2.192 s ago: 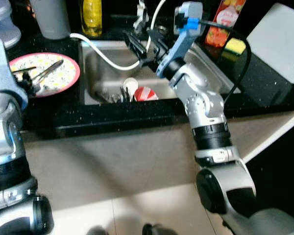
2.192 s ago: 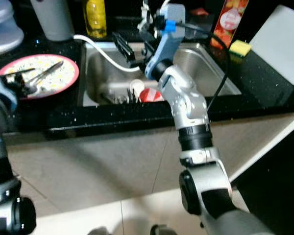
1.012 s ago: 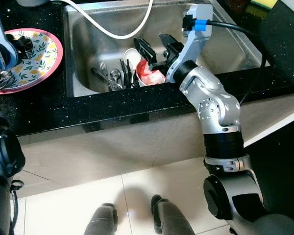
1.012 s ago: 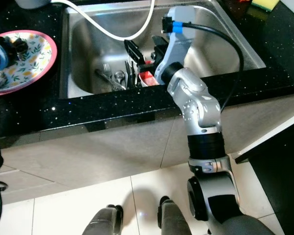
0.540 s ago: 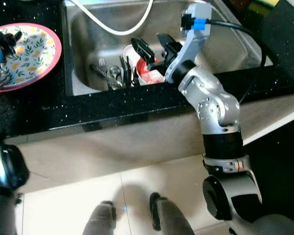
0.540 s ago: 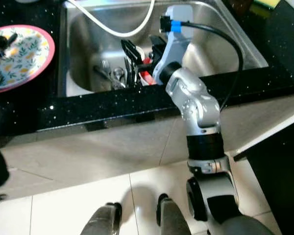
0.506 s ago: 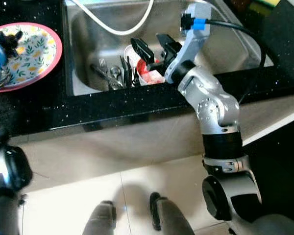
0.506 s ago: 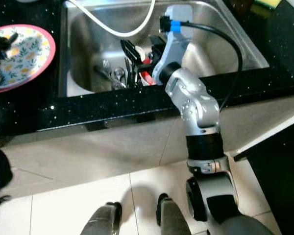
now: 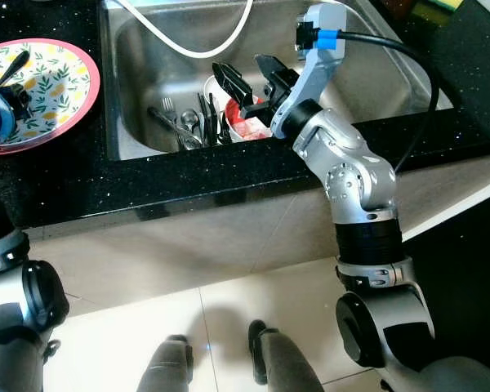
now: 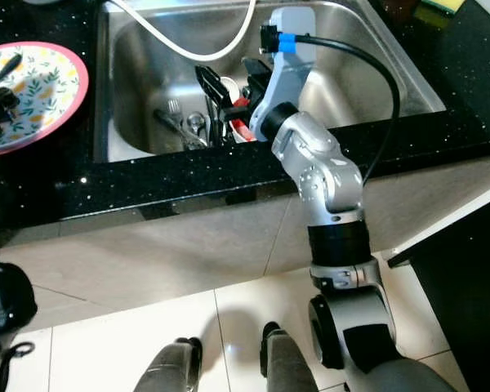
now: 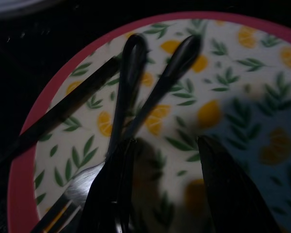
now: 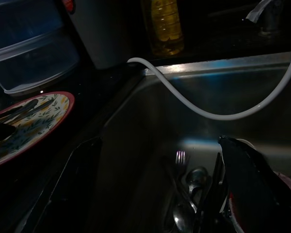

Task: Kitchen organization

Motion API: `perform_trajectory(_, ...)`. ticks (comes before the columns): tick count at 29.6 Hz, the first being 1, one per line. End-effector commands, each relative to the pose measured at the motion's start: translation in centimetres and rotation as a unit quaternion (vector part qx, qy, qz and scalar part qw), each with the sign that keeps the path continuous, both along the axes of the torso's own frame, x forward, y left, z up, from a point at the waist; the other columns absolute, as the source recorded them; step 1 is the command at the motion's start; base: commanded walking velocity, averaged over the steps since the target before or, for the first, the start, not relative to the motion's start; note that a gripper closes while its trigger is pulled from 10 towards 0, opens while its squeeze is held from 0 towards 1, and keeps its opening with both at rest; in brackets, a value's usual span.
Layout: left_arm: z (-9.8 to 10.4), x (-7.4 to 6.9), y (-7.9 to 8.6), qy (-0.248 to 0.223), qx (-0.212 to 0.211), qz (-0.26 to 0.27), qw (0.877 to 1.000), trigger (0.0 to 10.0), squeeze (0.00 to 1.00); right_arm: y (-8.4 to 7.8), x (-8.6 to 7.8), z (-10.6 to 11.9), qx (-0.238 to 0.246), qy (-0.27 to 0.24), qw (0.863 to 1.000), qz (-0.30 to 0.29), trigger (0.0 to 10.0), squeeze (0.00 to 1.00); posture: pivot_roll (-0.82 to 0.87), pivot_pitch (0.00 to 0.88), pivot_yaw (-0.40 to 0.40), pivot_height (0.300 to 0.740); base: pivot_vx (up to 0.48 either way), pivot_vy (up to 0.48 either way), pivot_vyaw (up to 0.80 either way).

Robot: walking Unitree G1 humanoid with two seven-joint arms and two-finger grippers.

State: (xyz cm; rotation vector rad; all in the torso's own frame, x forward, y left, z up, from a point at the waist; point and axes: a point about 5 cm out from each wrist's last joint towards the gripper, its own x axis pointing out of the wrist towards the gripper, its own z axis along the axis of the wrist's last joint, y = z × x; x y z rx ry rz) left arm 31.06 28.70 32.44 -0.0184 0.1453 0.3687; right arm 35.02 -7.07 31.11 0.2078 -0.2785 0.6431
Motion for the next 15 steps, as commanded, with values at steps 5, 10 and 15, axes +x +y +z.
perform_trajectory(5, 1.8, -0.8, 0.1, -0.036, 0.032, 0.006, 0.999, 10.0, 0.0, 0.2, 0.1, 0.2, 0.003, -0.001, 1.0, 0.005, 10.0, 0.0, 0.16, 0.278, -0.028, 0.74, 0.0, 0.0, 0.0)
perform_trajectory(10, 2.0, -1.2, 0.6, -0.035, 0.032, 0.019, 0.999, 10.0, 0.0, 0.2, 0.1, 0.3, 0.004, -0.002, 1.0, 0.006, 10.0, 0.0, 0.16, 0.28, -0.029, 0.74, 0.0, 0.0, 0.0)
perform_trajectory(15, 0.5, -1.5, 1.5, -0.009, -0.002, 0.037, 0.999, 9.2, 0.0, 0.1, 0.2, 0.2, 0.003, -0.001, 1.0, 0.004, 10.0, 0.0, 0.16, 0.278, -0.032, 0.74, 0.0, 0.0, 0.0)
